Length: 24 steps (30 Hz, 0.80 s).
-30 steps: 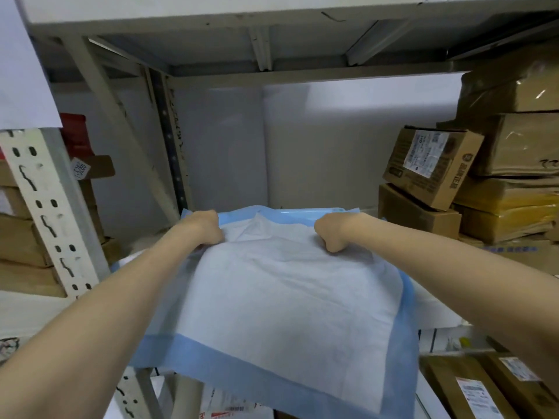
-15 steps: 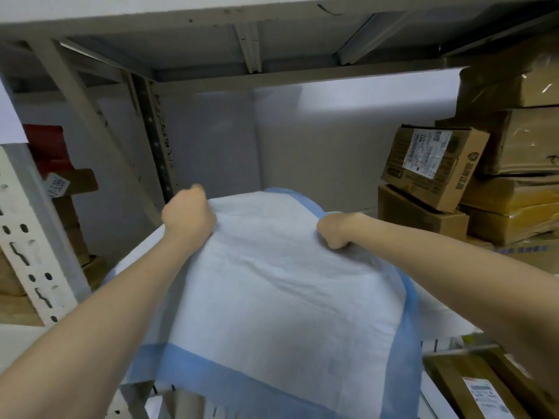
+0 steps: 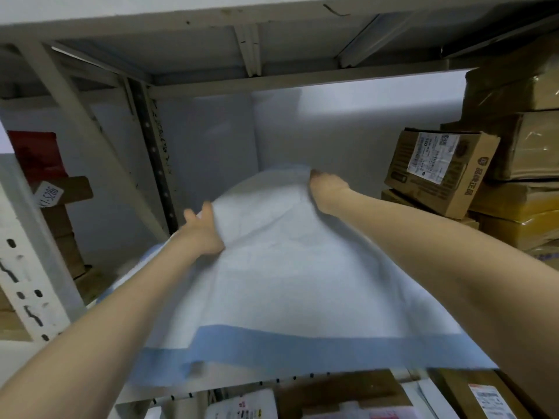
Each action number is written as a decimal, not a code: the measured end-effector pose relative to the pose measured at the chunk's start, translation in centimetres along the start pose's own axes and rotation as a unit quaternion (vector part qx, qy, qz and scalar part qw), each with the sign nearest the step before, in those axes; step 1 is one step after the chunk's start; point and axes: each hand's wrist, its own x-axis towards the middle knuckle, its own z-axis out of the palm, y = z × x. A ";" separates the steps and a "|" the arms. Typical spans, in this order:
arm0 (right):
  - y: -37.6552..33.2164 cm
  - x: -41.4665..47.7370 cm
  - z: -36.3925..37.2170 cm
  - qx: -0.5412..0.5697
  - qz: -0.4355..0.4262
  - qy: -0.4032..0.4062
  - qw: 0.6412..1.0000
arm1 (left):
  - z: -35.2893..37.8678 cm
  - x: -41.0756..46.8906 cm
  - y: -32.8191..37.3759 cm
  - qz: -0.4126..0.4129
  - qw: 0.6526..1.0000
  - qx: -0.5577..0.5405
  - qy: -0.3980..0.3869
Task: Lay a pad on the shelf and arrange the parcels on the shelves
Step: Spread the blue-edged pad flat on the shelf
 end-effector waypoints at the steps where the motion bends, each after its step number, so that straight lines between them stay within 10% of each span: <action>1: -0.2 -0.6 0.6 -0.019 -0.018 -0.046 0.999 | 0.2 -0.1 0.0 0.017 0.996 0.035 -0.076; 10: -2.2 -6.4 0.6 -0.037 -0.166 -0.124 0.978 | 0.9 -1.4 0.0 0.034 0.960 0.137 -0.241; 17: -1.9 -11.5 -1.8 0.057 -0.256 -0.244 0.934 | 0.5 -5.0 -1.8 -0.048 0.965 0.235 -0.105; 24: -1.8 -14.9 -0.6 -0.078 -0.310 -0.104 0.942 | 0.1 -6.0 -0.2 -0.013 0.984 0.150 -0.096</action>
